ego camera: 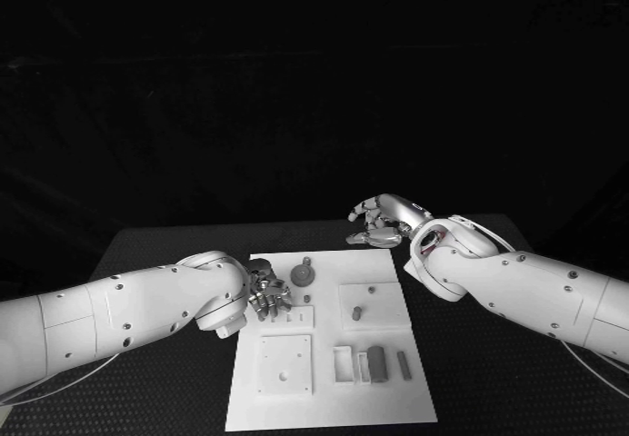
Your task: Assemble the parts on the task board
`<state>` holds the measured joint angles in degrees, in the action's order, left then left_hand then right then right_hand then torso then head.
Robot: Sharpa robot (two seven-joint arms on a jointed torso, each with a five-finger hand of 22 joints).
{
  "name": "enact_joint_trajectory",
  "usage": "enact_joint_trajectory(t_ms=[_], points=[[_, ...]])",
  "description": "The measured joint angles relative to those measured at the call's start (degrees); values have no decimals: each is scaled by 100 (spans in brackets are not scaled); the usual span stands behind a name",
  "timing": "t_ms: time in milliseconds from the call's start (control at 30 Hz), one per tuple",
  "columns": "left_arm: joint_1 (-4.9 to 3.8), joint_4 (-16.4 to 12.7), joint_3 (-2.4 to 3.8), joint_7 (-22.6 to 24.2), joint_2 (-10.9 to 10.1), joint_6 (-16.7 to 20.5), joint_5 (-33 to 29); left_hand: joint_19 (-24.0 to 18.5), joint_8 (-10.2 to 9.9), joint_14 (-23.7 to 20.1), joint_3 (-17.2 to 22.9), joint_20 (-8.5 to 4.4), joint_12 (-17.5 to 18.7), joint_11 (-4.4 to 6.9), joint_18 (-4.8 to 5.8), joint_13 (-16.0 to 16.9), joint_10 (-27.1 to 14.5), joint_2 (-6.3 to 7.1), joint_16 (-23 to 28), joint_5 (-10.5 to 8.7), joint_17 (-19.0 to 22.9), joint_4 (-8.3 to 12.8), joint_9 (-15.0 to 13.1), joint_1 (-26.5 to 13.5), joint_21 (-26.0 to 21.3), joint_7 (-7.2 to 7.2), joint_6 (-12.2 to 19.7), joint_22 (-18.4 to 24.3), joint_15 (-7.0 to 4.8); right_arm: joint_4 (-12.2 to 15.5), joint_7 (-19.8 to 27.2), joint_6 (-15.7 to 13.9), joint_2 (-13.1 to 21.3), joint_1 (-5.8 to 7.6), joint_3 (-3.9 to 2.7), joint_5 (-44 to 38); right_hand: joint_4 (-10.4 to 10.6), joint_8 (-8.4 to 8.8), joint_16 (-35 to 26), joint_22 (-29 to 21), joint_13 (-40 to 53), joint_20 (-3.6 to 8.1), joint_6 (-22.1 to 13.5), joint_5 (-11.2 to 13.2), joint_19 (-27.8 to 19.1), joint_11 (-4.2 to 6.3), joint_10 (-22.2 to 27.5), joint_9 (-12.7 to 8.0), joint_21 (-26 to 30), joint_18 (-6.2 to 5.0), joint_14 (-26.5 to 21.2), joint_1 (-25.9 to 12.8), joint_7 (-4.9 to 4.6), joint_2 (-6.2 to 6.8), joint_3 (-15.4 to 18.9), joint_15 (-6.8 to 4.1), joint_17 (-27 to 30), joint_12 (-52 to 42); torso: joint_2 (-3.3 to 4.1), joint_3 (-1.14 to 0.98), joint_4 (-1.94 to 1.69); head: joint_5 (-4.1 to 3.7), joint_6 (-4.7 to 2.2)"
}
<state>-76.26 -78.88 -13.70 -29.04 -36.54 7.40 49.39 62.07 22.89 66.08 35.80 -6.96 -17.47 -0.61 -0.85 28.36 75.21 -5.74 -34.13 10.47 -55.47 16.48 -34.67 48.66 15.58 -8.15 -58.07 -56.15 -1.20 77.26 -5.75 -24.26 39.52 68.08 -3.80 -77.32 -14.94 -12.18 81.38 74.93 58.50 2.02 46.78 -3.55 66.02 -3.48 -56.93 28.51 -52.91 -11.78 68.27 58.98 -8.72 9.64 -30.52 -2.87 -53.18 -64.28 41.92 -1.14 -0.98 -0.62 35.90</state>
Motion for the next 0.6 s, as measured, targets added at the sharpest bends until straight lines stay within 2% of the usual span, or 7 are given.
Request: enact_joint_trajectory(t_ms=[300, 600], points=[[4, 18, 4, -39, 44, -38, 159, 0, -10, 1, 1, 0, 0, -1, 0, 1, 1, 15, 0, 0, 5, 1, 0, -19, 0, 11, -9, -13, 0, 5, -1, 3, 1, 0, 0, 19, 17, 0, 0, 0, -6, -1, -12, 0, -1, 0, 0, 0, 0, 0, 0, 0, 7, 0, 16, 0, 1, 0, -1, 0, -10, -9, 39], [63, 30, 4, -73, 91, -88, 370, -1, -11, 1, 33, 1, 0, -2, 0, 5, 3, 36, -22, 0, 5, 3, -1, -40, 0, 22, -16, -20, 0, 9, -4, 9, 6, 1, -2, 31, 17, 0, 0, 0, -11, -9, -21, 0, -9, 0, 0, 0, 0, 0, 0, 0, 0, 0, 16, 0, 1, 0, -3, -2, -6, -13, 54]])
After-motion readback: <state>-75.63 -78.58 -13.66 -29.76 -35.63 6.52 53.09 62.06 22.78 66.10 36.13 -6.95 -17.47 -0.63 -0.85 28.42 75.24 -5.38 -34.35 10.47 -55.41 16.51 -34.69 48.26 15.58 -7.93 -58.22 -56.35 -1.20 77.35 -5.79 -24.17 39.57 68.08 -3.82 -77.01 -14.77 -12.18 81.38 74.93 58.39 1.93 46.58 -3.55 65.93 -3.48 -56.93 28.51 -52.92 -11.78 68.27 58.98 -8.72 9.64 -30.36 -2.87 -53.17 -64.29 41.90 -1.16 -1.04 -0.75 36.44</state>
